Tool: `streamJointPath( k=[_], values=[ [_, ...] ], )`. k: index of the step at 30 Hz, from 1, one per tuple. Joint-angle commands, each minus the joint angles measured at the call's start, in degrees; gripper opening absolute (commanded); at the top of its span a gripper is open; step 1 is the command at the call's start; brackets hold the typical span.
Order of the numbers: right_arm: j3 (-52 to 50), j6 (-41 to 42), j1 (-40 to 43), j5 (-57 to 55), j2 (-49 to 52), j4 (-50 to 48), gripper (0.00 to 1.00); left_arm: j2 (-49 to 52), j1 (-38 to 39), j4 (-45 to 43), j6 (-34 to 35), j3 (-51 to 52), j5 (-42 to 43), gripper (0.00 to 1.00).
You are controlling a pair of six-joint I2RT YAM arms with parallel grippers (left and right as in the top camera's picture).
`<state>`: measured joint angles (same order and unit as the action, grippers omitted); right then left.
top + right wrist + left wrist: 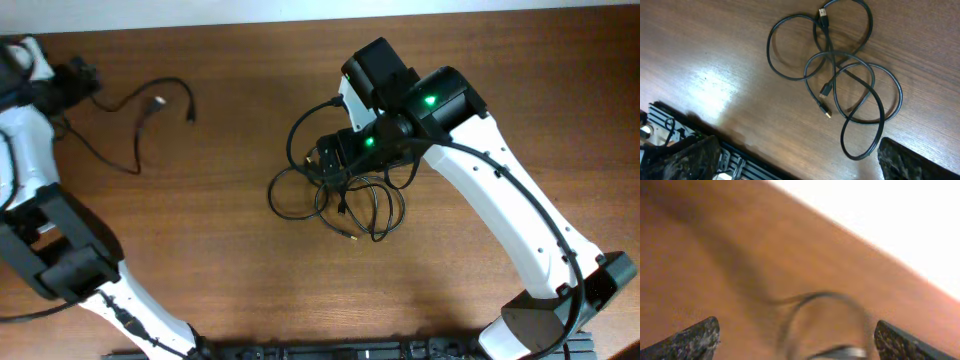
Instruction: Untangle cables
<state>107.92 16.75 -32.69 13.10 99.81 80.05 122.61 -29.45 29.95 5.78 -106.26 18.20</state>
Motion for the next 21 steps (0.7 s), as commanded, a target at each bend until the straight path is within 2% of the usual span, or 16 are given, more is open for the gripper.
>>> streamJointPath(
  k=[1, 2, 3, 4, 5, 7, 9, 12, 14, 16, 17, 18, 19, 20, 21],
  values=[
    [0.3, 0.3, -0.3, 0.2, -0.1, -0.3, 0.98, -0.2, -2.2, -0.2, 12.6, -5.0, 15.3, 1.00],
    [0.3, 0.3, -0.3, 0.2, -0.1, -0.3, 0.98, -0.2, -2.2, 4.5, 12.6, -5.0, 7.6, 0.99],
    [0.3, 0.3, -0.3, 0.3, -0.1, -0.3, 0.98, -0.2, -2.2, 10.6, 9.9, -5.0, -3.5, 0.93],
    [0.3, 0.3, -0.3, 0.5, -0.1, -0.3, 0.98, -0.2, -2.2, 15.6, 5.8, -5.0, -13.1, 0.91],
    [0.3, 0.3, -0.3, 1.1, -0.1, -0.3, 0.98, -0.1, -2.3, 18.4, 5.2, -4.6, -20.4, 0.91],
    [0.3, 0.3, -0.3, 1.7, -0.1, -0.3, 0.98, 0.3, -2.8, 19.7, 5.2, -2.5, -30.2, 0.99],
    [0.3, 0.3, -0.3, 1.7, -0.1, -0.3, 0.98, 2.5, -3.8, 19.6, 5.3, -0.5, -31.2, 0.99],
    [0.3, 0.3, -0.3, 1.7, -0.1, -1.9, 0.98, 7.9, -3.8, 18.8, 5.3, -0.4, -22.1, 0.99],
    [0.3, 0.3, -0.3, 1.7, -0.1, -2.3, 0.99, 10.4, -3.8, 18.9, 5.3, -0.4, -22.1, 0.95],
    [0.3, 0.3, -0.3, 1.7, -0.1, -2.9, 0.98, 12.8, -3.8, 19.1, 5.3, -0.3, -22.0, 0.57],
    [0.3, 0.3, -0.3, 1.7, 0.0, -3.6, 0.98, 12.9, -3.8, 18.5, 5.3, 0.2, -20.7, 0.41],
    [0.3, 0.3, -0.3, 1.7, 0.0, -3.9, 0.99, 13.2, -3.8, 17.8, 5.5, 0.3, -15.9, 0.32],
    [0.3, 0.3, -0.3, 1.7, 0.0, -4.0, 0.98, 13.7, -3.8, 17.4, 5.5, 0.3, -12.0, 0.28],
    [0.3, 0.3, -0.3, 1.7, 0.0, -3.9, 0.98, 15.1, -3.5, 17.5, 6.1, 0.3, -11.8, 0.27],
    [0.3, 0.3, -0.3, 1.7, 0.0, -3.8, 0.99, 17.1, -3.6, 17.9, 7.8, 0.3, -11.7, 0.22]
  ],
)
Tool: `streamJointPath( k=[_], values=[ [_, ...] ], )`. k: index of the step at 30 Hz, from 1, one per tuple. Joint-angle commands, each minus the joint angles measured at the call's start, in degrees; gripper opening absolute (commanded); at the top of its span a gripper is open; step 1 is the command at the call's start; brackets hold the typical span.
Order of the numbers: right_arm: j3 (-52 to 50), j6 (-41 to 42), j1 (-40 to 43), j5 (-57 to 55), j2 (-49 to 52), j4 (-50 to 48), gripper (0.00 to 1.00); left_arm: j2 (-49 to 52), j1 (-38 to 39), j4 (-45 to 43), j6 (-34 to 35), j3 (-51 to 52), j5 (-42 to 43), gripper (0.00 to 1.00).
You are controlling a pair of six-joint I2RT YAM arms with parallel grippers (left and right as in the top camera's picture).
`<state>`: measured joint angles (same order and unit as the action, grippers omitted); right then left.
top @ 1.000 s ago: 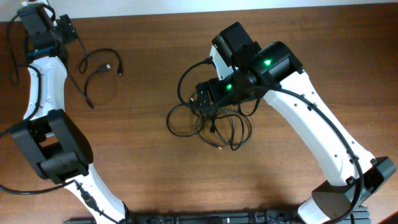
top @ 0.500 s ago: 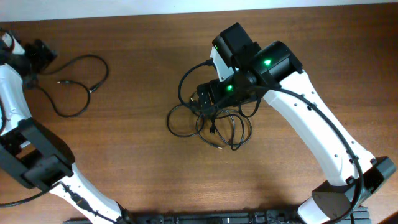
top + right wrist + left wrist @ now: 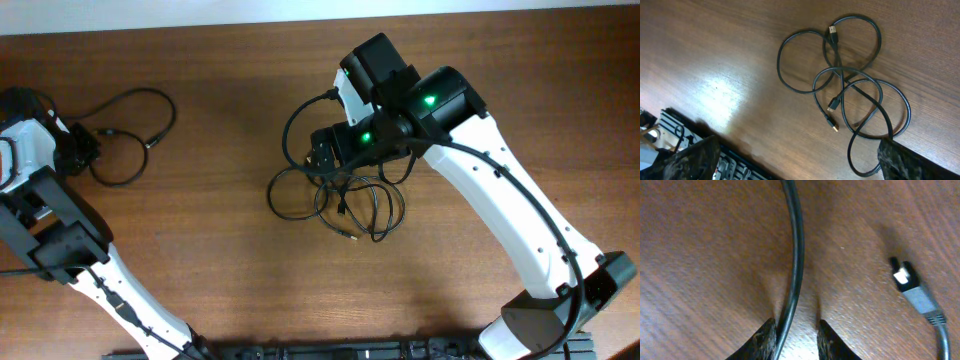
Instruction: Untangle cables
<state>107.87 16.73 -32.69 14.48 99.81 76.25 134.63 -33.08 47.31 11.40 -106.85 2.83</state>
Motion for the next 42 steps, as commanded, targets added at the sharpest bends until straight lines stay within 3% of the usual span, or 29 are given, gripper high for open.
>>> streamJointPath(
  k=[1, 3, 5, 6, 9, 12, 13, 14, 19, 22, 25, 28, 33, 35, 37, 39, 42],
  values=[
    [0.3, 0.3, -0.3, 0.4, 0.0, 0.0, 0.98, 7.0, 0.1, 0.4, 3.5, 0.9, 3.7, 0.06],
    [0.3, 0.3, -0.3, 0.4, 0.0, 0.0, 0.98, 8.5, 0.1, -3.5, 7.6, 0.9, 11.3, 0.00],
    [0.3, 0.3, -0.3, 0.6, 0.0, 0.0, 0.98, 8.5, 0.3, -16.3, 18.6, 0.9, 27.6, 0.00],
    [0.3, 0.4, -0.3, 1.9, 0.0, -0.1, 0.99, 8.5, 2.1, -25.9, 22.5, 0.9, 29.8, 0.00],
    [0.3, 2.3, -0.3, 2.1, 0.0, 1.0, 0.98, 8.5, 8.2, -37.9, 22.4, 0.8, 26.8, 0.00],
    [0.3, 2.3, -0.3, 2.1, 0.0, 2.1, 0.98, 8.5, 10.1, -36.9, 20.0, -7.2, 27.4, 0.00],
    [0.3, 2.3, -0.3, 2.1, 0.0, 2.0, 0.98, 8.5, 9.1, -31.9, 19.8, -14.0, 27.4, 0.58],
    [0.3, 2.3, -0.3, 2.1, 0.0, 2.0, 0.98, 8.5, 8.1, -28.5, 18.4, -18.6, 27.4, 0.99],
    [0.3, 2.5, -0.3, 1.3, 0.0, 1.2, 0.98, 8.5, 2.8, -6.1, 11.0, -36.2, 27.4, 0.99],
    [0.3, 11.4, -0.2, -14.4, 0.1, 0.0, 0.98, 8.5, 2.8, 14.0, 8.4, -37.6, 35.3, 0.99],
    [0.2, 13.8, 4.4, -19.6, 1.3, 0.9, 0.98, 8.5, 10.6, 29.3, -13.1, -37.6, 42.8, 0.99],
    [0.1, 13.8, 14.0, -19.7, 1.7, 6.1, 0.98, 8.5, 23.3, 42.7, -25.8, -37.6, 42.8, 1.00],
    [0.1, 13.7, 35.2, -22.1, 1.8, 6.3, 0.99, 8.5, 50.6, 47.8, -26.5, -37.6, 35.6, 0.99],
    [0.1, 13.6, 43.8, -23.3, 1.8, 6.8, 0.98, 7.0, 58.7, 49.5, -21.6, -37.6, 27.0, 0.99],
    [0.1, 13.6, 47.6, -23.3, 1.8, 8.4, 0.98, 2.0, 60.7, 49.5, -15.7, -37.6, 22.1, 0.99],
    [0.1, 13.6, 48.9, -23.3, 1.8, 8.4, 0.98, -4.4, 62.2, 49.5, -14.4, -36.6, 22.8, 0.99],
    [0.1, 13.6, 48.8, -22.3, 1.8, 8.4, 0.99, -14.4, 67.2, 49.4, -11.8, -25.9, 22.6, 0.99]
  ],
)
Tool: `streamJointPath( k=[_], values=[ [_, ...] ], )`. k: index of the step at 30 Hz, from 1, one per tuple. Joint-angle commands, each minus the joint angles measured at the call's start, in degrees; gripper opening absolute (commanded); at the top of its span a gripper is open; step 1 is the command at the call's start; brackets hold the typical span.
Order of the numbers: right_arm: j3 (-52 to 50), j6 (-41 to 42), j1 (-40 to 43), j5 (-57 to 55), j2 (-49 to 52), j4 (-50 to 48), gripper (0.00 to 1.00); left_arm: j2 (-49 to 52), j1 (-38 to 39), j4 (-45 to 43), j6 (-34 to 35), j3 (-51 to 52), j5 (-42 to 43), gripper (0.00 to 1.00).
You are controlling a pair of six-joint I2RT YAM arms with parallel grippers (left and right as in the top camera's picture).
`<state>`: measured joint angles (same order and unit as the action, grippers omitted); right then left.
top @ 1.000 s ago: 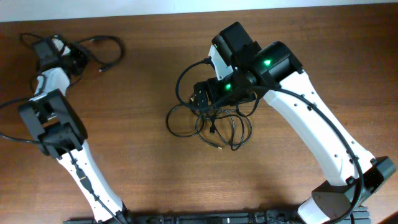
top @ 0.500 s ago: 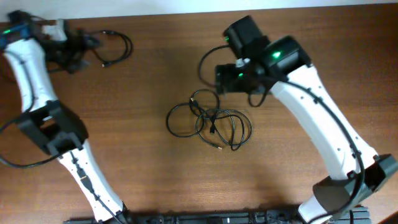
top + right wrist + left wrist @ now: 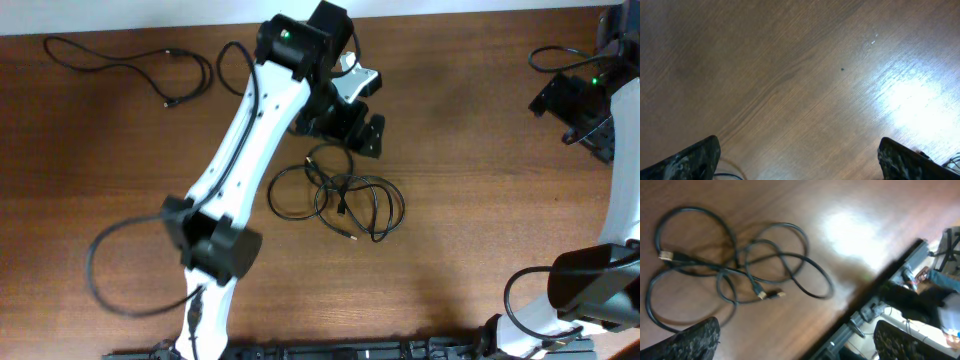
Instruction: Untangle cables
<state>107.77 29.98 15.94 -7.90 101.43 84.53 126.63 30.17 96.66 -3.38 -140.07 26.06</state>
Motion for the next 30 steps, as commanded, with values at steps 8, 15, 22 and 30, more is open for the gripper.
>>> streamJointPath(
  k=[8, 15, 22, 30],
  values=[
    [0.2, 0.4, 0.2, 0.1, 0.2, 0.1, 0.98, -7.4, 20.7, -31.5, 25.9, 42.1, -14.9, 0.78],
    [0.2, 0.4, 0.2, 0.1, 0.2, 0.1, 0.99, -7.8, 20.2, -31.2, 24.5, 40.1, -19.9, 0.00],
    [0.2, 0.4, 0.2, 0.1, 0.2, 0.1, 0.98, -14.5, 14.7, -20.0, 6.7, -9.2, -19.9, 0.00],
    [0.2, 0.4, 0.2, 0.1, 0.2, 0.1, 0.98, -14.5, 3.0, -12.4, 18.6, -20.5, -6.5, 0.00]
  ],
)
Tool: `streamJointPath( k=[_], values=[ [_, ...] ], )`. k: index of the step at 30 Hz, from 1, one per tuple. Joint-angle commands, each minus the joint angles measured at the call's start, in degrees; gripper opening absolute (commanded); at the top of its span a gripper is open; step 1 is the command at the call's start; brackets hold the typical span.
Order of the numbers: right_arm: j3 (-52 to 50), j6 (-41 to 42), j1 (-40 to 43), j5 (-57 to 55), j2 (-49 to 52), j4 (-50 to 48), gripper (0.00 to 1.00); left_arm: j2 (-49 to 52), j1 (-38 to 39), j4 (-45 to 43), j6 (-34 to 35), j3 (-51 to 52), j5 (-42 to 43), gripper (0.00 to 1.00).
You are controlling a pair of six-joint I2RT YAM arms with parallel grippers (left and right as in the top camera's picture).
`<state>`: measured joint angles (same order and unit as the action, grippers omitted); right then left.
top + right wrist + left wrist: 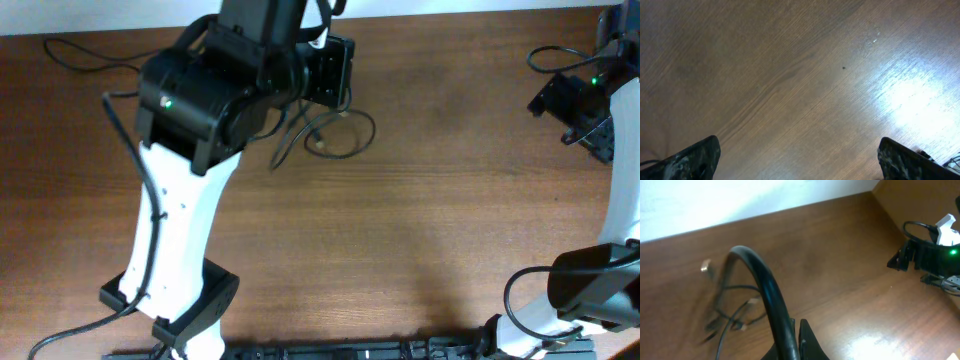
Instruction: Untangle cables
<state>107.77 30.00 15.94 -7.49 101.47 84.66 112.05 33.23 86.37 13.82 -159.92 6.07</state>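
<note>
My left gripper (792,341) is shut on a thick-looking black cable (765,287) that arches up out of its fingers. Below it dangles the rest of the tangle (730,312), blurred, with small plugs showing. From overhead, the left gripper (333,75) is raised near the far edge, and the cable loops (345,135) trail under it onto the wooden table (420,230). My right gripper (800,160) stands open over bare wood at the far right (572,102), holding nothing.
A separate black cable (75,55) lies at the far left corner. Another black cable (550,52) curls by the right arm at the far right corner. A dark rail (330,352) runs along the near edge.
My left gripper was open above the tangle lying flat mid-table. Now it is shut on one cable and raised, and the tangle has shifted toward the far edge. The right arm stayed put.
First the right gripper hung open over the tangle while the left was at the far left by a loose cable. Then the left was shut on that cable. Later that cable lay free, the right arm stood far right, and the left hovered open over the tangle it now grips.
</note>
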Motion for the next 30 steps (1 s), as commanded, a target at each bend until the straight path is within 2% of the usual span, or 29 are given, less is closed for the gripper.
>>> streamJointPath(
  k=[1, 3, 4, 5, 6, 7, 8, 9, 10, 12, 13, 14, 15, 16, 17, 18, 19, 20, 21, 22, 23, 25, 27, 29, 30],
  values=[
    [0.2, 0.4, 0.2, -0.3, 0.1, 0.0, 0.98, -0.8, -0.2, -5.5, -0.9, -1.0, 26.0, 0.00],
    [0.2, 0.4, 0.2, -0.3, 0.1, 0.0, 0.98, -1.8, 0.2, -6.6, 0.2, -1.0, 28.6, 0.00],
    [0.2, 0.4, 0.2, -0.3, 0.1, 0.0, 0.98, -1.5, 3.5, -6.8, -1.3, -1.0, 31.6, 0.00],
    [0.2, 0.4, 0.2, -0.3, 0.1, 0.0, 0.98, -1.4, 7.3, -7.1, -8.2, -1.0, 26.6, 0.00],
    [0.2, 0.3, 0.2, -0.3, 0.1, 0.0, 0.98, -1.6, 7.9, -7.4, -7.5, -1.0, 15.8, 0.00],
    [0.2, 0.4, 0.2, -0.3, 0.1, 0.0, 0.98, -1.9, 7.4, -7.4, -3.7, -1.0, 4.7, 0.00],
    [0.2, 0.3, 0.2, -0.3, 0.1, 0.0, 0.98, -2.1, 6.6, -7.2, 0.8, -1.0, -10.6, 0.00],
    [0.2, 0.4, 0.2, -0.3, 0.1, 0.0, 0.98, -1.9, 7.0, -6.9, 0.7, -0.9, -13.1, 0.00],
    [0.2, 0.4, 0.2, -0.3, 0.1, 0.0, 0.98, -1.8, 7.8, -6.6, -2.8, -0.9, -12.6, 0.00],
    [0.2, 0.3, 0.2, -0.3, 0.1, 0.0, 0.98, -1.8, 7.9, -6.1, -14.2, -0.9, -12.5, 0.00],
    [0.2, 0.4, 0.2, -0.3, 0.1, 0.0, 0.98, -1.8, 7.9, -2.7, -21.9, -0.9, -10.9, 0.00],
    [0.2, 0.4, 0.2, -0.3, 0.1, 0.0, 0.98, -1.8, 7.9, 0.6, -29.5, -0.9, -4.0, 0.00],
    [0.2, 0.4, 0.2, -0.3, 0.1, 0.0, 0.98, -1.8, 7.9, 0.0, -29.6, -0.9, 0.2, 0.00],
    [0.2, 0.4, 0.2, -0.3, 0.1, 0.0, 0.98, -1.8, 7.9, -2.4, -28.3, -0.9, 0.1, 0.00],
    [0.2, 0.4, 0.2, -0.3, 0.1, 0.0, 0.98, -1.8, 7.9, -3.8, -25.9, -0.9, -2.6, 0.00],
    [0.2, 0.4, 0.2, -0.3, 0.1, 0.0, 0.98, -1.8, 7.9, -5.7, -20.5, -1.0, -13.6, 0.00],
    [0.2, 0.4, 0.2, -0.3, 0.1, 0.0, 0.98, -1.9, 7.9, -4.4, -20.3, -1.0, -9.1, 0.00],
    [0.2, 0.4, 0.2, -0.3, 0.1, 0.0, 0.98, -2.0, 7.9, -2.3, -25.8, -1.0, 5.8, 0.00],
    [0.2, 0.4, 0.2, -0.3, 0.1, 0.0, 0.98, -2.0, 7.9, -2.4, -31.0, -1.0, 10.1, 0.00],
    [0.2, 0.4, 0.2, -0.3, 0.1, 0.0, 0.98, -2.0, 7.9, -3.6, -28.9, -1.0, 2.2, 0.00],
    [0.2, 0.4, 0.2, -0.3, 0.1, 0.0, 0.98, -2.0, 7.7, -5.9, -21.9, -1.0, -13.4, 0.00],
    [0.2, 0.4, 0.2, -0.3, 0.1, 0.0, 0.98, -2.0, 4.6, -7.3, -14.4, -1.0, -30.2, 0.00],
    [0.2, 0.4, 0.2, -0.3, 0.1, 0.0, 0.98, -2.0, -1.3, -6.4, -7.7, -1.0, -34.2, 0.00],
    [0.2, 0.4, 0.2, -0.3, 0.1, 0.0, 0.98, -1.9, -14.4, -3.3, 3.3, -0.9, -34.2, 0.00],
    [0.2, 0.4, 0.2, -0.3, 0.1, 0.0, 0.98, -1.7, -19.1, -1.8, 5.4, -0.9, -34.2, 0.00]
  ],
)
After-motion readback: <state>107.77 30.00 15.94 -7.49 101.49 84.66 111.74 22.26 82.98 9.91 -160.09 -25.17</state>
